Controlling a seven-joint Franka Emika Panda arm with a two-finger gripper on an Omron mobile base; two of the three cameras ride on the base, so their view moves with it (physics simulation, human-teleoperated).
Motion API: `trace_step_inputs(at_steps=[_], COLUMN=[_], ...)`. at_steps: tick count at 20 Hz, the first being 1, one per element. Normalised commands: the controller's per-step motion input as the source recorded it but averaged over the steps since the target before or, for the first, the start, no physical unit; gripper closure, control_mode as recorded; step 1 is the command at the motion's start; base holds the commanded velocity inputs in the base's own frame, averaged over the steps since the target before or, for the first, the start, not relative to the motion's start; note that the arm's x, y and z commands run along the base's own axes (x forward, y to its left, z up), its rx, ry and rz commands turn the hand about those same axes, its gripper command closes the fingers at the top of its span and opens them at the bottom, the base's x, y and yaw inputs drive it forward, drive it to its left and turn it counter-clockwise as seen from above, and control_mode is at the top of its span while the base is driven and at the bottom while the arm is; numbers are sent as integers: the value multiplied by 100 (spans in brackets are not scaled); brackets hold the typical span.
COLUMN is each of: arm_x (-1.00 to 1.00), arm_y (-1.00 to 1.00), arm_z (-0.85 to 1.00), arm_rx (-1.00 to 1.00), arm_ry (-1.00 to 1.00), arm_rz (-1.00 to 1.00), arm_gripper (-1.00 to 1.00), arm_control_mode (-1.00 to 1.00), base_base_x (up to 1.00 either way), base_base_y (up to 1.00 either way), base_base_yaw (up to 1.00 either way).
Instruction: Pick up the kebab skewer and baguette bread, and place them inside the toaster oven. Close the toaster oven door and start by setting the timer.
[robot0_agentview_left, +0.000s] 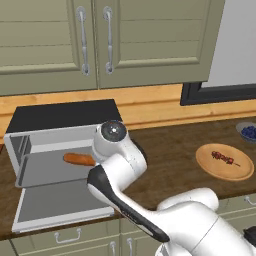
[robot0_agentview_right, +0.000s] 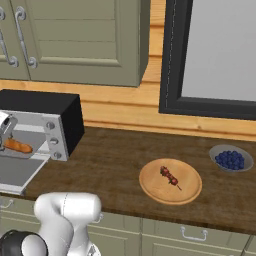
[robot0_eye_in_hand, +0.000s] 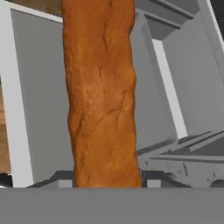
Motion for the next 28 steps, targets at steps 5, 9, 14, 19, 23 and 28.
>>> trace_step_inputs(at_steps=[5,9,14,19,23,28], arm_x=[45,34,40,45,14,13], arm_y=[63,67,44,13,18,10], arm_z=[-2,2,-23,-15,-18,-22], arm_rx=[5,1,0,0,0,0], arm_ry=[0,-2,-9,-11,-2,0], arm_rz=[3,8,3,1,0,0], arm_gripper=[100,100,100,100,100,100], arm_control_mode=[-100,-100,-100,-100,-100,-100], base_base_x=[0,0,0,0,0,0], base_base_y=[0,0,0,0,0,0], base_base_yaw=[0,0,0,0,0,0])
